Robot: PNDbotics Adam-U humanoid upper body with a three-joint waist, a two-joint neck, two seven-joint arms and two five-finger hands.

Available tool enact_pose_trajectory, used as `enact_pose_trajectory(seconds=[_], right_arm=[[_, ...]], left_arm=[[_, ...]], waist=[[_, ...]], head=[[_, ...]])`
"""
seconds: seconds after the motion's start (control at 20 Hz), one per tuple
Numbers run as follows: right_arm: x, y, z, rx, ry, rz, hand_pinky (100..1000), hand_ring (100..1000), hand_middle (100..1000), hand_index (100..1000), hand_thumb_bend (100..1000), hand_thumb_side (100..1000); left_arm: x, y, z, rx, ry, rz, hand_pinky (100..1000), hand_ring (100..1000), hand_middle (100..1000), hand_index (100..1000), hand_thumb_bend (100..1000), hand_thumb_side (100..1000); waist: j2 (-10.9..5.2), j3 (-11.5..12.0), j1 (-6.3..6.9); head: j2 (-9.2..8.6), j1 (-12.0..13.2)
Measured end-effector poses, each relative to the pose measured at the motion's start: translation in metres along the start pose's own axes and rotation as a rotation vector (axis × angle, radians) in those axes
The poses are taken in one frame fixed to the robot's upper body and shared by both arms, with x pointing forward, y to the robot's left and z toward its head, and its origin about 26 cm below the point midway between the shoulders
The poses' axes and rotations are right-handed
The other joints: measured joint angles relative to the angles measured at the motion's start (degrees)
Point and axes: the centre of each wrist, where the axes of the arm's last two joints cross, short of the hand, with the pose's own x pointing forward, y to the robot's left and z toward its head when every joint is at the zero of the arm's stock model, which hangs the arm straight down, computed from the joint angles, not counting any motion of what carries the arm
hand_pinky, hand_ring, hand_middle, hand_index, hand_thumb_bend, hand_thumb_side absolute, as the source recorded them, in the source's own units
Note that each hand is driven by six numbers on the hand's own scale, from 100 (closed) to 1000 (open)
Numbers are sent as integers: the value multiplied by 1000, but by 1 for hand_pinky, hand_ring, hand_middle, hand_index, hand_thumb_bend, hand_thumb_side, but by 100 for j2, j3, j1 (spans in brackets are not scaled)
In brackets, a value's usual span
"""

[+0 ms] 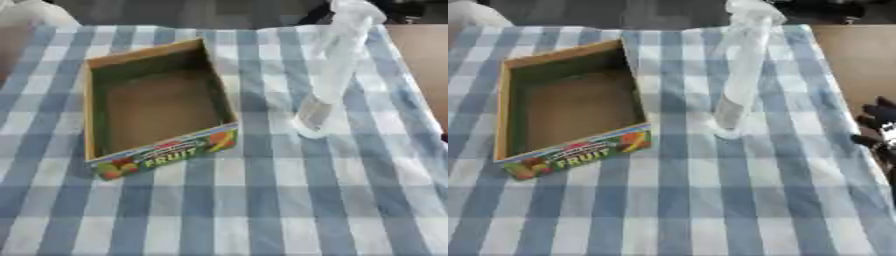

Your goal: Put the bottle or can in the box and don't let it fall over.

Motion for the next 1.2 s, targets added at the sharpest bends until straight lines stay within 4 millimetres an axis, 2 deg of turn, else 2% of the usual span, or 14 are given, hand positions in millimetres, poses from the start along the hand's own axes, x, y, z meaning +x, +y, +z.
enact_pose_trajectory(seconds=[0.75, 1.2], right_arm=[[23, 2, -30, 150, -67, 73, 790, 937, 1000, 827, 100, 762], [21, 6, -47, 215, -56, 62, 791, 940, 1000, 830, 100, 777]], left_arm=[[0, 0, 0, -6, -1, 2, 974, 483, 560, 764, 722, 435], [0, -2, 0, -15, 1, 5, 975, 483, 560, 764, 722, 435]], waist=[[0, 50, 4], [0, 97, 9]], head=[[-4, -69], [-7, -117]])
